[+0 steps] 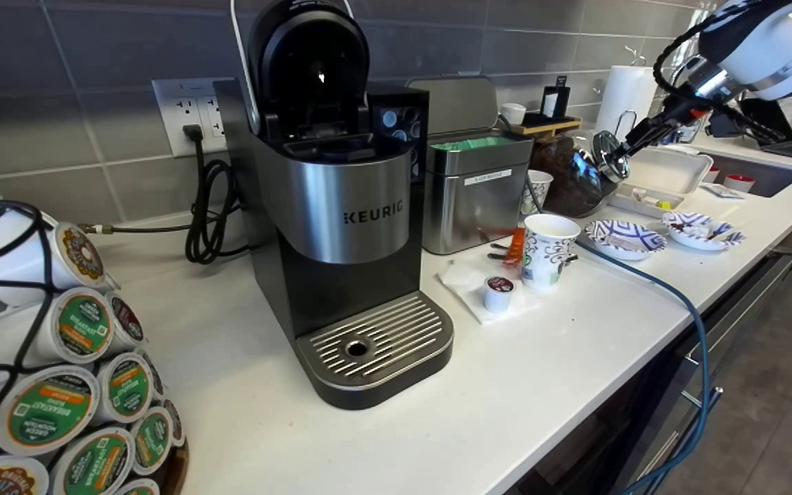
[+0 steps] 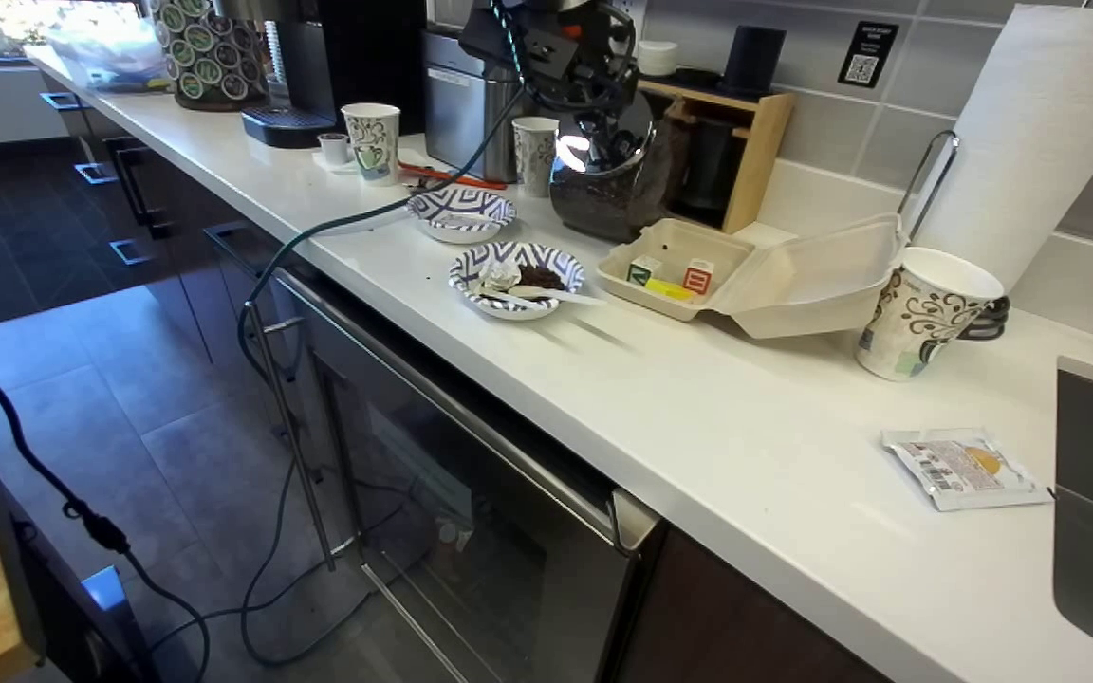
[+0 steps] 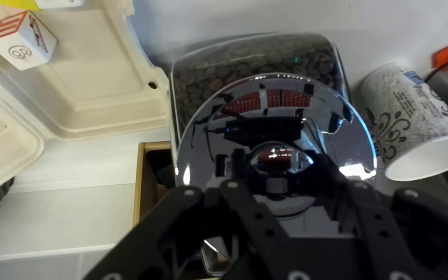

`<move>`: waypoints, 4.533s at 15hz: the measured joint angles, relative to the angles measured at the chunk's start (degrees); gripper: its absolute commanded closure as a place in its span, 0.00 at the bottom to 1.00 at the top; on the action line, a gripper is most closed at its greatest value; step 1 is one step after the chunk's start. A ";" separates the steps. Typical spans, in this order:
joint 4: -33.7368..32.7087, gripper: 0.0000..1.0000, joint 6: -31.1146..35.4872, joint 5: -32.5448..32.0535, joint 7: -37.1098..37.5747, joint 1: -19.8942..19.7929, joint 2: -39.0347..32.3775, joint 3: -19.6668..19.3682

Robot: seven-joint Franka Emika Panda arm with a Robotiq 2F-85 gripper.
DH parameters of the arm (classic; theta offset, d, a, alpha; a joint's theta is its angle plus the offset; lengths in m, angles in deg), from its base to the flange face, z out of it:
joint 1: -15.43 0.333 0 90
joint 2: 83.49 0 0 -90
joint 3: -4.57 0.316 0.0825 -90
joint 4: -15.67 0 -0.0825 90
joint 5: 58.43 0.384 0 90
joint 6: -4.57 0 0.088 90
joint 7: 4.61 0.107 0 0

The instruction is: Move the bowl to the right then take lid off of the jar of beans

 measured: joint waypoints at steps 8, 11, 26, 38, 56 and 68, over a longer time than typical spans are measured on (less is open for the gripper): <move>-0.01 0.79 -0.13 0.06 -0.66 -0.77 0.79 0.69; -0.01 0.79 -0.14 0.90 -2.15 -1.53 2.61 1.06; 0.89 0.79 -1.81 -37.05 21.10 3.77 7.36 -15.92; -0.10 0.54 -21.16 -43.22 25.57 2.43 8.60 -16.08; -19.50 0.79 -30.87 -37.96 28.91 -4.75 -7.55 -15.54; -41.48 0.79 -45.31 -35.25 35.05 -11.73 -24.12 -13.80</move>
